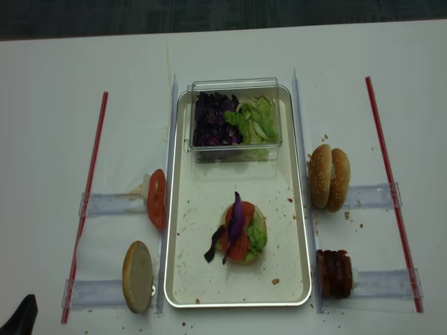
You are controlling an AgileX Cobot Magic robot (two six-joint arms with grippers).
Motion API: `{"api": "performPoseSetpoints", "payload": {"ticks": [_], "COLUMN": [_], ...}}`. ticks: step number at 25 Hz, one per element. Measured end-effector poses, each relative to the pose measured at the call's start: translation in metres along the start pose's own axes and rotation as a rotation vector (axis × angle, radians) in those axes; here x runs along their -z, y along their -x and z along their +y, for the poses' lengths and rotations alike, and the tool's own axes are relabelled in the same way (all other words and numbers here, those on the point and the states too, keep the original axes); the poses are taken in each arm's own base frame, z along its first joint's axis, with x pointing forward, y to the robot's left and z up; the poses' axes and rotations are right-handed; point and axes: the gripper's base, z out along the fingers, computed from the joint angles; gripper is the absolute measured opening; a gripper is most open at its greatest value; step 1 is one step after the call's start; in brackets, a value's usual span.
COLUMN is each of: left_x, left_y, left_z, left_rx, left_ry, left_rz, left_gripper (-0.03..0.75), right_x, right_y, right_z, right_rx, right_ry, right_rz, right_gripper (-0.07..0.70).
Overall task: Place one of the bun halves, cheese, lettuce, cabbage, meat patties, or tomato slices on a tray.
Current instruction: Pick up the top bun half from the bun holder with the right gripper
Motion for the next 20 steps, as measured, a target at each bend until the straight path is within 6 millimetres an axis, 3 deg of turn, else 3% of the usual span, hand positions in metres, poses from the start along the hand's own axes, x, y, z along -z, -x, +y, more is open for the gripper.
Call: {"api": "performPoseSetpoints", "payload": {"ticks": [8,13,20], "left_x": [0.000,0.000,0.000], "left_y": [0.000,0.000,0.000], "left_z": [0.000,0.000,0.000], "left_rx": [0.000,0.000,0.000], "left_ry": [0.000,0.000,0.000], "left_rz": [0.000,0.000,0.000], "left_gripper": [0.564,0.564,0.564], "right_x": [-0.007,-0.032,-0.081], "right_y": [0.004,0.017,0.026], "right_z": [-0.001,-0.003,-0.005], "right_rx": [-0.002,-0.002,-0.012], "right_ry": [-0.005,-0.015,-0.016], "right_rz": [0.065,0.265,0.598], "right_gripper": [0.689,0.689,0.689]}}
